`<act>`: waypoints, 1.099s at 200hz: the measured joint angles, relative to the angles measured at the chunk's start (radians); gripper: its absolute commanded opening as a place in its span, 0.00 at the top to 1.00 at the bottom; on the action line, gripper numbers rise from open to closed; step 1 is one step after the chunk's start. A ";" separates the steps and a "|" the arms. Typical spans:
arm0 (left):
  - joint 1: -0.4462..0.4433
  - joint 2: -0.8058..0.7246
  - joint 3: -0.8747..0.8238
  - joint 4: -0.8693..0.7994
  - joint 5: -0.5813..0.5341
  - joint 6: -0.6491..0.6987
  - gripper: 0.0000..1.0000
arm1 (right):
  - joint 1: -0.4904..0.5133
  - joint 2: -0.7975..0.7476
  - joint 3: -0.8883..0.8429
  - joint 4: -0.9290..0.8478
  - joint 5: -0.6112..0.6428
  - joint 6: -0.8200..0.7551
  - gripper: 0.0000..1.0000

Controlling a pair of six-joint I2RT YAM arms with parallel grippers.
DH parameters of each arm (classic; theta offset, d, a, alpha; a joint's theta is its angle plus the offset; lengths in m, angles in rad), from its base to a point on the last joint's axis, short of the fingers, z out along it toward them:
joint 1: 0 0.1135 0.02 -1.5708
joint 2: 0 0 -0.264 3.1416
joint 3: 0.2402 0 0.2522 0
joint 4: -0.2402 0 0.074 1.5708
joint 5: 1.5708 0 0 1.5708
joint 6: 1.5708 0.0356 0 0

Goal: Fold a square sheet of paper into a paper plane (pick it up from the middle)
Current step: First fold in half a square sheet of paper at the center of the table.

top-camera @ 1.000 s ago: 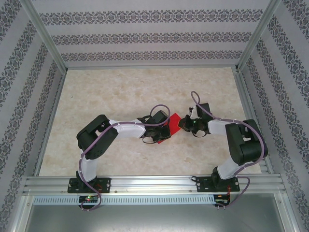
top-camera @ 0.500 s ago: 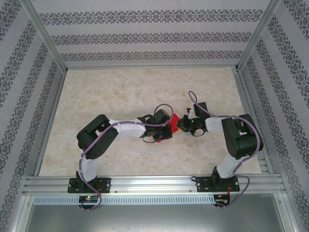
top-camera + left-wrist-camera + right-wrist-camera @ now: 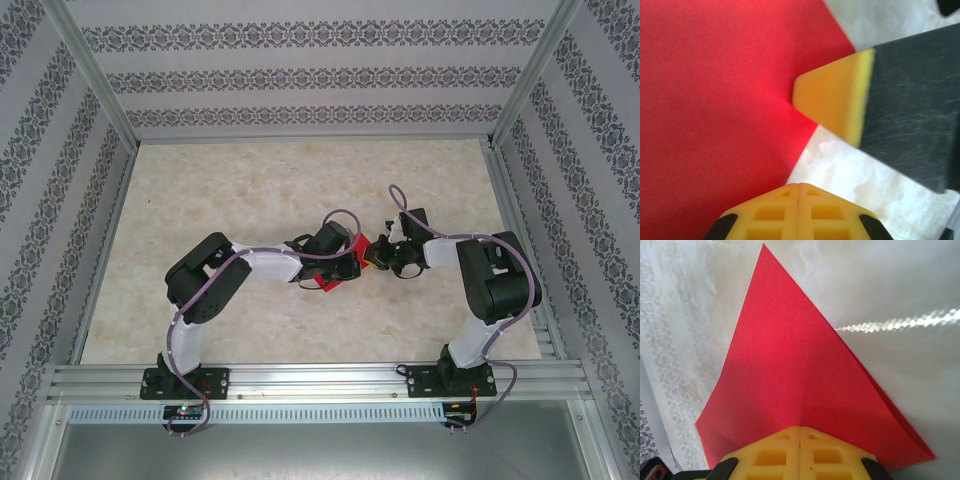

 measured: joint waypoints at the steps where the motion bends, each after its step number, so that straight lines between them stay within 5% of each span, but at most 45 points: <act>1: 0.000 0.000 0.000 0.000 0.000 0.001 1.00 | 0.000 0.000 0.000 0.000 0.000 0.000 1.00; 220: 0.026 -0.147 -0.332 0.258 0.040 0.033 1.00 | 0.000 0.042 0.070 -0.084 -0.011 -0.008 1.00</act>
